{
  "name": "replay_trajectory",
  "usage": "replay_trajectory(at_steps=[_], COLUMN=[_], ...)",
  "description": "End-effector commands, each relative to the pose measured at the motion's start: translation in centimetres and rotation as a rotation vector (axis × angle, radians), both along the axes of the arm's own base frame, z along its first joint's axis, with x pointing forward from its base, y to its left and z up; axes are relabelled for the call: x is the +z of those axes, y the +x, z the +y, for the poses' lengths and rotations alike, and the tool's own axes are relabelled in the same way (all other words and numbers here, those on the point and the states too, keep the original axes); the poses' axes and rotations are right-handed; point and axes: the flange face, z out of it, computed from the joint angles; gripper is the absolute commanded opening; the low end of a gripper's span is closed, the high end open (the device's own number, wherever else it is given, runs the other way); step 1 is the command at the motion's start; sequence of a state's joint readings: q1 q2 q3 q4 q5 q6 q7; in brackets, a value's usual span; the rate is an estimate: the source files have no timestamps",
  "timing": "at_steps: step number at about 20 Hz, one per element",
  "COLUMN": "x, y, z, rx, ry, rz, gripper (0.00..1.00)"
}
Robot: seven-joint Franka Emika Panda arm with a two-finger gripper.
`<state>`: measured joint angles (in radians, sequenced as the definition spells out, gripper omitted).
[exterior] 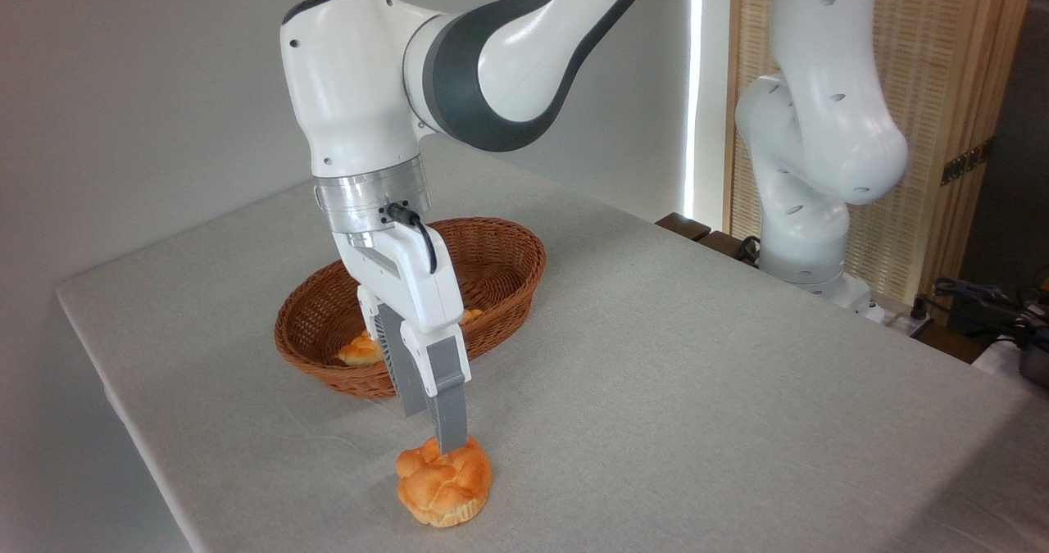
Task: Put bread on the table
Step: 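Open the gripper to release the roll and raise it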
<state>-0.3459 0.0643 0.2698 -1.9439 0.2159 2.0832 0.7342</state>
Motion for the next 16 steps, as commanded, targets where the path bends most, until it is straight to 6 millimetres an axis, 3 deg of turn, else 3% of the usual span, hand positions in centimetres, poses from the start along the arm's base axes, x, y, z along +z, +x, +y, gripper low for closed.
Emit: replay_trajectory(at_steps=[1, 5, 9, 12, 16], x=[3.4, 10.7, 14.6, 18.6, 18.3], y=[-0.2, -2.0, -2.9, -4.4, -4.3], z=[-0.2, -0.1, -1.2, 0.1, 0.7], rx=[0.034, 0.108, 0.099, 0.128, 0.111], ry=[-0.049, -0.179, -0.193, -0.276, -0.275], rz=[-0.031, 0.099, 0.082, 0.091, 0.109], gripper=[1.0, 1.0, 1.0, 1.0, 1.0])
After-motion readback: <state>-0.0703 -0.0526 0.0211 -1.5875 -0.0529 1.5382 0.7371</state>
